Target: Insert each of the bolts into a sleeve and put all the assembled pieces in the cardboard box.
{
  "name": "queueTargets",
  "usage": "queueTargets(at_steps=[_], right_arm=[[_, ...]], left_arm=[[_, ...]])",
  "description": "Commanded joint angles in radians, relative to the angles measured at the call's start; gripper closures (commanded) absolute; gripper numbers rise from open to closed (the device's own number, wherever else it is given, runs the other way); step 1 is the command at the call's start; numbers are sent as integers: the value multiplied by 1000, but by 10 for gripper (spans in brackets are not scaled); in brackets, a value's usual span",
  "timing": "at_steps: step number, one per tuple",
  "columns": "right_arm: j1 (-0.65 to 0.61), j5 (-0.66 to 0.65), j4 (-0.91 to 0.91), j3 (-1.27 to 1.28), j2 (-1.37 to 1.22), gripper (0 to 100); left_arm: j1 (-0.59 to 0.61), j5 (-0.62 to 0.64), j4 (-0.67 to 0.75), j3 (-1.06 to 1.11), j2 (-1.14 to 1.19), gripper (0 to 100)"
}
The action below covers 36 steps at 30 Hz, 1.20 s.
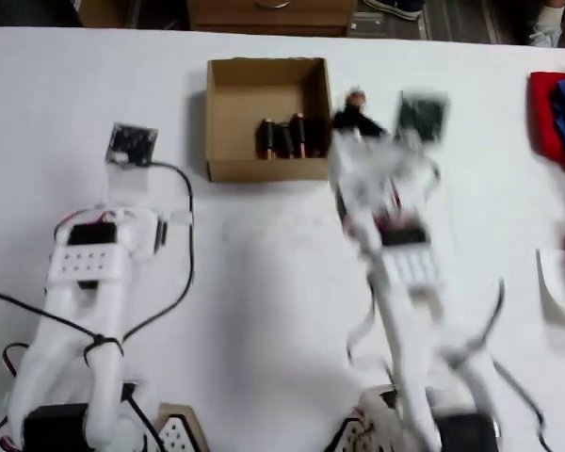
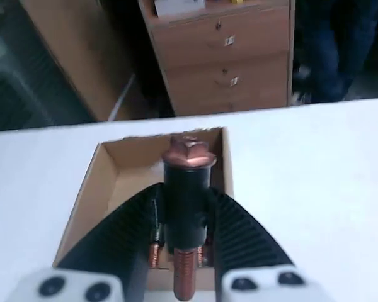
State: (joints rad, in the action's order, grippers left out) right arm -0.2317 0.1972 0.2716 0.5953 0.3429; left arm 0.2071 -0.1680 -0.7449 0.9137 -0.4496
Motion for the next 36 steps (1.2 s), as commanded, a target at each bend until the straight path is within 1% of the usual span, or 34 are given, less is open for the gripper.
queueTargets(at_steps=[1, 3, 8, 11, 14, 16, 21, 26, 31, 36], right_arm=[[-70, 9, 355, -717, -361, 978], [-96, 9, 478, -1007, -555, 978], [-145, 9, 679, -1654, -1032, 978], [-148, 12, 760, -1967, -1270, 978], [-143, 71, 786, -2174, -1440, 978], [-145, 89, 786, -2219, -1509, 978], [-165, 95, 786, -2205, -1593, 978], [-165, 89, 800, -2202, -1598, 978], [-182, 87, 857, -2193, -1609, 978], [-188, 87, 842, -2137, -1606, 978]], left_arm=[[17, -8, 126, 70, -5, 868], [21, -5, 173, 110, -5, 868], [21, -5, 244, 185, -5, 868], [21, -5, 275, 217, -5, 868], [18, -5, 295, 232, -5, 868], [15, -3, 295, 232, -5, 868], [15, -3, 293, 234, -3, 868], [15, -3, 293, 234, -3, 868], [14, -3, 293, 234, -3, 868], [14, -3, 293, 234, -3, 868]])
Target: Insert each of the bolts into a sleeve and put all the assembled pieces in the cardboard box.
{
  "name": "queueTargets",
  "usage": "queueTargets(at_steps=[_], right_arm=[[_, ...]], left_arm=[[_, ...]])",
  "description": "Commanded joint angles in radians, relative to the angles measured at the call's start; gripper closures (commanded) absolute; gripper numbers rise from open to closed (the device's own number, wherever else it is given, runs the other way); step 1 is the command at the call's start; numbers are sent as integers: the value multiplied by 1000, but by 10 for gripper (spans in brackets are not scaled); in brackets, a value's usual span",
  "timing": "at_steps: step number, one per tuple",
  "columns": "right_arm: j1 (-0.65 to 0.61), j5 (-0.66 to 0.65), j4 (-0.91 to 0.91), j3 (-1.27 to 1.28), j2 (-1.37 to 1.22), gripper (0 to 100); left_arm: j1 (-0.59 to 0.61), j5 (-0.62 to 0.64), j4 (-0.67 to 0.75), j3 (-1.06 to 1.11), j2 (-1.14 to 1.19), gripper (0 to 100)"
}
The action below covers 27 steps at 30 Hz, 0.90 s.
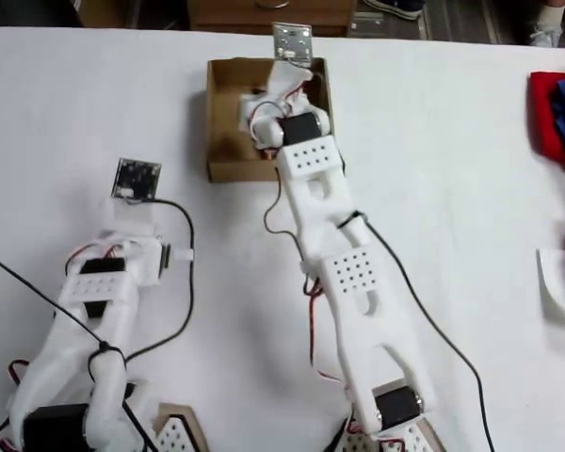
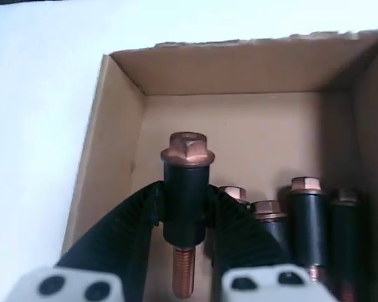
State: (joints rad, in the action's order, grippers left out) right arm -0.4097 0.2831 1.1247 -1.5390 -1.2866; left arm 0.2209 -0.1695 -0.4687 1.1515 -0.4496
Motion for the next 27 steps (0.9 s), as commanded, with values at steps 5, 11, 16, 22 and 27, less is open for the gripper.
queueTargets(at_steps=[5, 11, 16, 22, 27], right_arm=[[-24, 3, -10, -3, 21, 978], [-36, 3, 8, 37, 22, 978], [-28, 2, 8, 86, 22, 978], [-28, 0, 4, 109, 21, 978], [-27, 0, 4, 117, 21, 977]], left_arm=[[0, -2, 17, -4, -3, 868], [0, -2, 15, -4, -3, 868], [0, -2, 14, -4, -3, 868], [0, -2, 12, -4, -3, 868], [0, -2, 12, -4, -3, 868]])
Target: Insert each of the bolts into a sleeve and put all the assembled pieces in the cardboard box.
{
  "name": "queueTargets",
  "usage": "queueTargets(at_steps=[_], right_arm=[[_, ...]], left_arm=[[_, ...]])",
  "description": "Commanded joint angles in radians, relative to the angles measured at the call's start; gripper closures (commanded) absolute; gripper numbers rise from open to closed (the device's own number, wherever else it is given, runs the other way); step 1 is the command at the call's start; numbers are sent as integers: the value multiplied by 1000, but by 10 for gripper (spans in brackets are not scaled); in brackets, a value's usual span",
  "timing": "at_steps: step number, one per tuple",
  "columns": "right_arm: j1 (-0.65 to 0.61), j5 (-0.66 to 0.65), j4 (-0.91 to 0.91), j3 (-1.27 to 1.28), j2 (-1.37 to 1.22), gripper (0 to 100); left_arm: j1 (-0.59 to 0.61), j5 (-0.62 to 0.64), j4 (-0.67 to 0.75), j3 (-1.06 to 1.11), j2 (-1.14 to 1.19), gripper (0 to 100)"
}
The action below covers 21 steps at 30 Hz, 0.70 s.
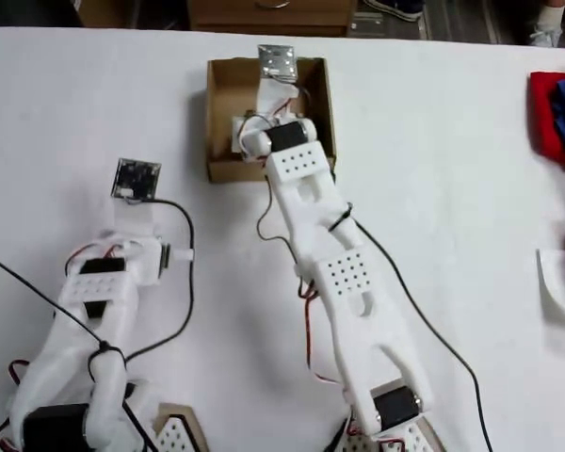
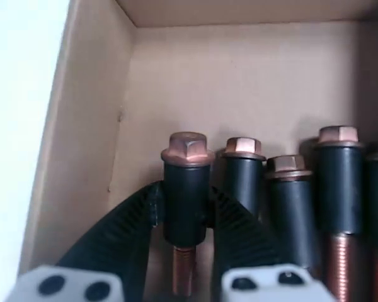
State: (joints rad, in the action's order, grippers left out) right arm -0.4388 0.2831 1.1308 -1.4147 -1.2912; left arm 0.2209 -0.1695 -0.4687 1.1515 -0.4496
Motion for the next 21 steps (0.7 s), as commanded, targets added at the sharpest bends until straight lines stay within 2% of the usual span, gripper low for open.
queueTargets(at_steps=[1, 5, 7, 11, 14, 17, 21], right_arm=[[2, 0, -2, -8, 27, 968], [2, 0, 1, -17, 27, 858], [2, 0, -2, -18, 36, 841], [7, 0, 2, -87, 45, 892], [30, 2, 4, -166, 53, 988], [77, 2, 39, -255, 51, 981], [168, 2, 110, -253, 64, 978]], left_arm=[[0, -2, 12, -4, -3, 868], [0, -2, 12, -4, -3, 868], [0, -2, 11, -4, -3, 868], [0, -2, 11, -4, -3, 868], [0, -2, 11, -4, -3, 868], [0, -2, 11, -4, -3, 868], [0, -2, 11, -2, -3, 868]])
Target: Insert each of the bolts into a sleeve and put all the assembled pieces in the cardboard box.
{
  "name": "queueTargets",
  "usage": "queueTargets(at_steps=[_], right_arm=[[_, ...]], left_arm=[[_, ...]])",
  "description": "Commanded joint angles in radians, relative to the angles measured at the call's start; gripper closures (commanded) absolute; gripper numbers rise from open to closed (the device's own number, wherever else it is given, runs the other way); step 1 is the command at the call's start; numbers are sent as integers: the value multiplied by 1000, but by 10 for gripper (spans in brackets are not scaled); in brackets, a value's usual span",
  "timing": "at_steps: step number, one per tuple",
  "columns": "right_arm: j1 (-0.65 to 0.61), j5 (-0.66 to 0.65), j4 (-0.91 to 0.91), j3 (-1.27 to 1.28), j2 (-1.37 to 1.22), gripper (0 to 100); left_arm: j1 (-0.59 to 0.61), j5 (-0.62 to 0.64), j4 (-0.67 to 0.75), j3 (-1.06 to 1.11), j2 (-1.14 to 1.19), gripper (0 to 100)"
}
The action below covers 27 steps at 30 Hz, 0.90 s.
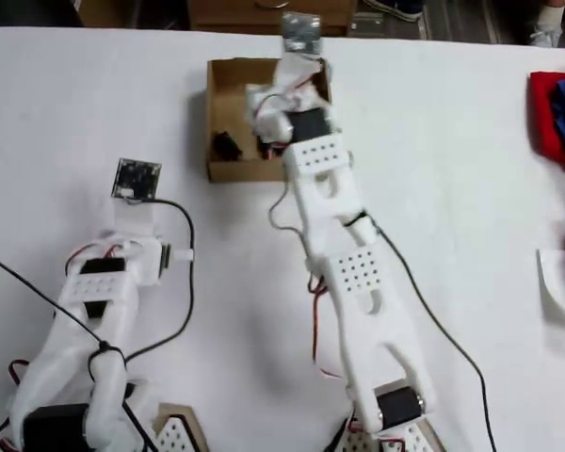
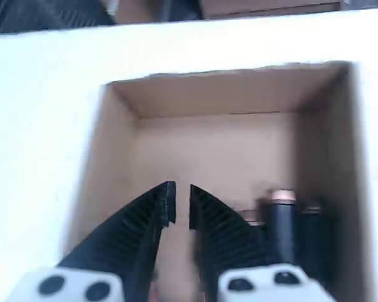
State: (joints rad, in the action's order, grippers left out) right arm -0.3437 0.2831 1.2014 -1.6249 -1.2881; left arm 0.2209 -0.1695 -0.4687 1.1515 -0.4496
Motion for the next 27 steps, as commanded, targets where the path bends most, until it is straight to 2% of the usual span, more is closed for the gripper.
queueTargets(at_steps=[1, 6, 12, 14, 18, 20, 22, 27], right_arm=[[102, 2, 53, -43, 61, 978], [248, 2, 59, -43, 61, 977], [332, 2, 111, -43, 39, 977], [348, 2, 213, -44, 54, 977], [355, 2, 553, -44, 188, 977], [366, 2, 570, -41, 255, 978], [414, 2, 570, -41, 317, 978], [499, 2, 573, -18, 526, 978]], left_arm=[[0, -2, 11, -2, -3, 868], [0, -2, 12, -2, -3, 868], [0, -2, 14, -2, -3, 868], [0, -2, 15, -2, -3, 868], [0, -2, 9, -10, -12, 868], [3, -2, 6, -28, -20, 868], [6, -2, -58, -53, -63, 868], [0, -2, -442, -105, -307, 868]])
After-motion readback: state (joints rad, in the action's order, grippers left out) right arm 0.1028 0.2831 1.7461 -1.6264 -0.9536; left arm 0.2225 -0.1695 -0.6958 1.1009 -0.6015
